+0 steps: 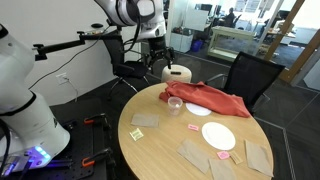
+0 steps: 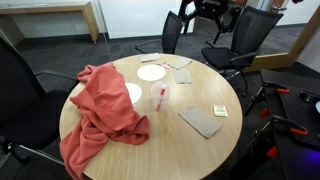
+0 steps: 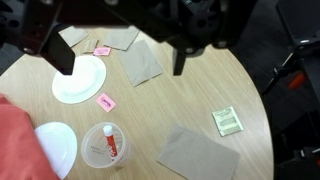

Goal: Put the marker on the table

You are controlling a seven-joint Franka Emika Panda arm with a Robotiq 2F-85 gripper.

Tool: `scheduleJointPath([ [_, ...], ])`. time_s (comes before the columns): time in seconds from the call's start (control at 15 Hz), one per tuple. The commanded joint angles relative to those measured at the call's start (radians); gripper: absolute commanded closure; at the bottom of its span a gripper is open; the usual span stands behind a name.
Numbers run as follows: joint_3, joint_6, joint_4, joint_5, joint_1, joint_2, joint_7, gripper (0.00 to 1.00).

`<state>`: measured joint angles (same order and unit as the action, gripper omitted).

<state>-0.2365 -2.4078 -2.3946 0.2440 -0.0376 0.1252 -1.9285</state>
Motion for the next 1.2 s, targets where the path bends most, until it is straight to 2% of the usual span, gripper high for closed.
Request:
scheduleJointPath([
  [0.0, 0.057, -0.056, 0.069, -0.025, 0.031, -0.110, 0.021, 0.00],
  [0.2, 0.093, -0.103, 0.103, -0.040, 0.050, -0.186, 0.074, 0.00],
  [0.53, 0.128, -0.120, 0.158, -0.156, 0.077, -0.283, 0.219, 0.00],
  [0.73, 0.148, -0.118, 0.187, -0.197, 0.090, -0.330, 0.250, 0.00],
  [1.13, 0.179, -0.104, 0.182, -0.176, 0.115, -0.338, 0.229, 0.00],
])
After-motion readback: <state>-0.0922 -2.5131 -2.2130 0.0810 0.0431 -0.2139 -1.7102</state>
